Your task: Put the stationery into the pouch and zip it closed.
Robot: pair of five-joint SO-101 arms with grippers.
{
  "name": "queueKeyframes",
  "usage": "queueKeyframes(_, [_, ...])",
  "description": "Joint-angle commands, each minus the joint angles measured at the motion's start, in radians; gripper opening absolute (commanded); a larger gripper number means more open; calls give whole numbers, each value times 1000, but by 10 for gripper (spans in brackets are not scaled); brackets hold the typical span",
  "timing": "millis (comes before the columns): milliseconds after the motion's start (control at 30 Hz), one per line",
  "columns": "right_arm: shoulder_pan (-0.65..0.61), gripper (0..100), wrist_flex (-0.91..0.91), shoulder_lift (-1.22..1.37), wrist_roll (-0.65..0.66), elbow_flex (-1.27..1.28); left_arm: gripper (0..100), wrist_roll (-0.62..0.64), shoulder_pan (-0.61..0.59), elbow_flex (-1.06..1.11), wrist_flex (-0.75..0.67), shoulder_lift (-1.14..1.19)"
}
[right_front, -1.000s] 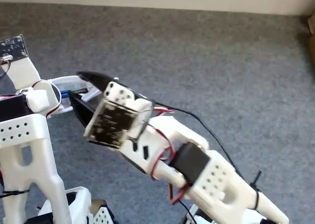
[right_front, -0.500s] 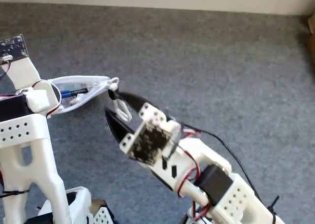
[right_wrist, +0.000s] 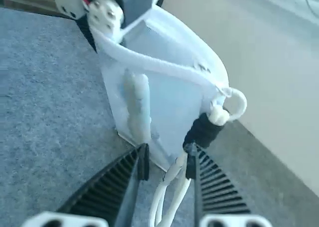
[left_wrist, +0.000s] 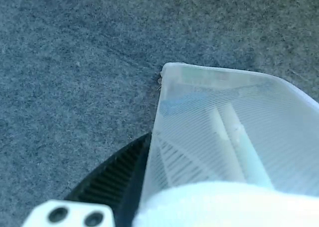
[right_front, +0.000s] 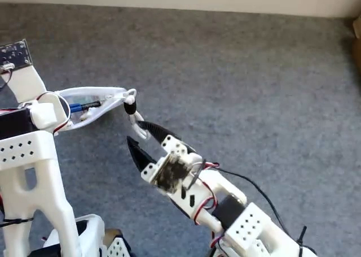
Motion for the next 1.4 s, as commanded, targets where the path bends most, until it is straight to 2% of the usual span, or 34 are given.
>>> queueKeyframes(0, [51, 124, -59, 114, -109, -77, 6, -8, 33, 31, -12, 22])
queueKeyframes(133, [62, 124, -62, 242, -158, -165, 6, -8, 33, 31, -12, 22])
queueKeyframes(500, [67, 124, -62, 403, -164, -331, 6, -8, 33, 31, -12, 22])
queueKeyframes(1133, [73, 124, -67, 424, -166, -367, 6, -8, 30, 31, -12, 22])
queueKeyframes(1367, [73, 124, -127, 426, -166, -377, 6, -8, 28, 31, -12, 22])
